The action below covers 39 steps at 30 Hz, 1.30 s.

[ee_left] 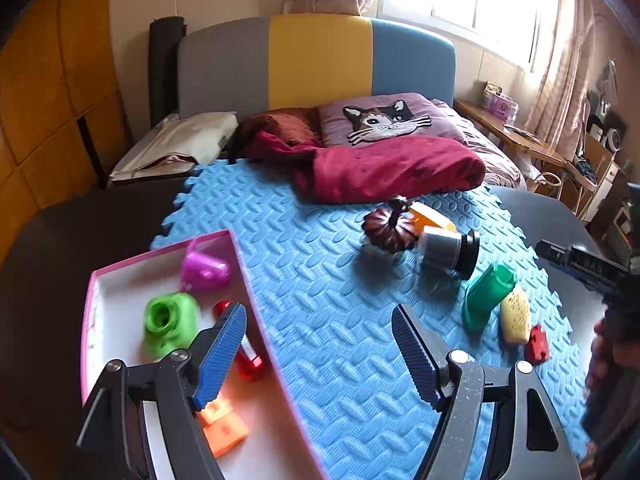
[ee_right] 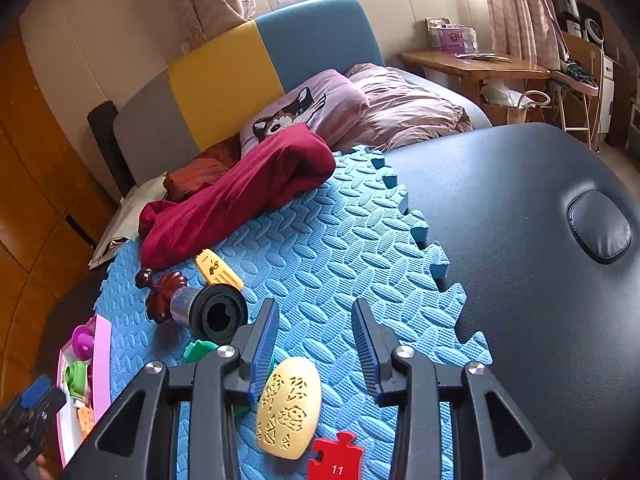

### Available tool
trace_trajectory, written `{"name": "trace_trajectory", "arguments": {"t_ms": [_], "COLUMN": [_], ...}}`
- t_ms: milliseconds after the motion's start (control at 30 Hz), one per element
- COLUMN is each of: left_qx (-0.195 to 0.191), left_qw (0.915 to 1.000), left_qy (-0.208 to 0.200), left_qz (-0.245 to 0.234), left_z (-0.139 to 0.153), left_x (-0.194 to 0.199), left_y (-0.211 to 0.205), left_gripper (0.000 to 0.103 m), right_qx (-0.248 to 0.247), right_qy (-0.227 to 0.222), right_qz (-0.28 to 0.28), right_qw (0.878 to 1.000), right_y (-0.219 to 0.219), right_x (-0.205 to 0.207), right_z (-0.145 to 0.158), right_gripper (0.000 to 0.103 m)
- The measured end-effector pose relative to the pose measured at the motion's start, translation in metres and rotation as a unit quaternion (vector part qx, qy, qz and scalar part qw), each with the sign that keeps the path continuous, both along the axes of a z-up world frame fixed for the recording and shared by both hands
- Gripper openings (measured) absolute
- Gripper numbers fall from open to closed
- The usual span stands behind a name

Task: Organize rigid objects
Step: 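Reach and close left gripper on the brown ornament while right gripper moves toward grey cylinder, then carry the brown ornament toward the tray while right gripper grasps the grey-black cylinder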

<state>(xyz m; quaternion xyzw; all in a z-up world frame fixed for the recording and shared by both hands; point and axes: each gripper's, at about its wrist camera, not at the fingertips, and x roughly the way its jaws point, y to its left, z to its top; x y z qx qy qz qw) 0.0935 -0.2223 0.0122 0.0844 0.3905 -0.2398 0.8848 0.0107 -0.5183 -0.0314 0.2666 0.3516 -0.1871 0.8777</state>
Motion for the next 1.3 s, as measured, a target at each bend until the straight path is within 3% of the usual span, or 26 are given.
{"name": "trace_trajectory", "arguments": {"t_ms": [233, 533, 800, 1000, 1067, 1133, 1300], "left_qx": [0.010, 0.016, 0.016, 0.020, 0.020, 0.008, -0.008], "left_qw": [0.9997, 0.9992, 0.9988, 0.9985, 0.9979, 0.9980, 0.9976], "left_qy": [-0.010, 0.000, 0.008, 0.010, 0.023, 0.014, 0.021], "left_qz": [-0.019, -0.037, -0.044, -0.050, -0.057, -0.061, -0.065], "left_z": [-0.006, -0.020, -0.030, -0.038, -0.045, -0.046, -0.044], "left_x": [0.018, 0.051, 0.075, 0.089, 0.094, 0.093, 0.084], "left_y": [-0.038, -0.084, -0.114, -0.131, -0.135, -0.134, -0.121], "left_gripper": [0.076, 0.068, 0.067, 0.055, 0.033, 0.024, 0.024], "right_qx": [0.005, 0.015, 0.027, 0.028, 0.029, 0.025, 0.023], "right_qy": [-0.007, -0.007, -0.006, -0.005, -0.004, -0.003, -0.003], "right_qz": [0.004, 0.010, 0.012, 0.014, 0.014, 0.012, 0.012], "right_qw": [1.000, 1.000, 1.000, 1.000, 0.999, 1.000, 1.000], "right_y": [0.001, 0.000, -0.002, -0.001, -0.001, -0.001, -0.002], "right_x": [0.000, 0.003, 0.004, 0.006, 0.006, 0.006, 0.006], "right_z": [0.002, 0.001, -0.002, -0.003, -0.003, -0.003, -0.004], "right_gripper": [0.038, 0.038, 0.038, 0.038, 0.038, 0.038, 0.038]}}
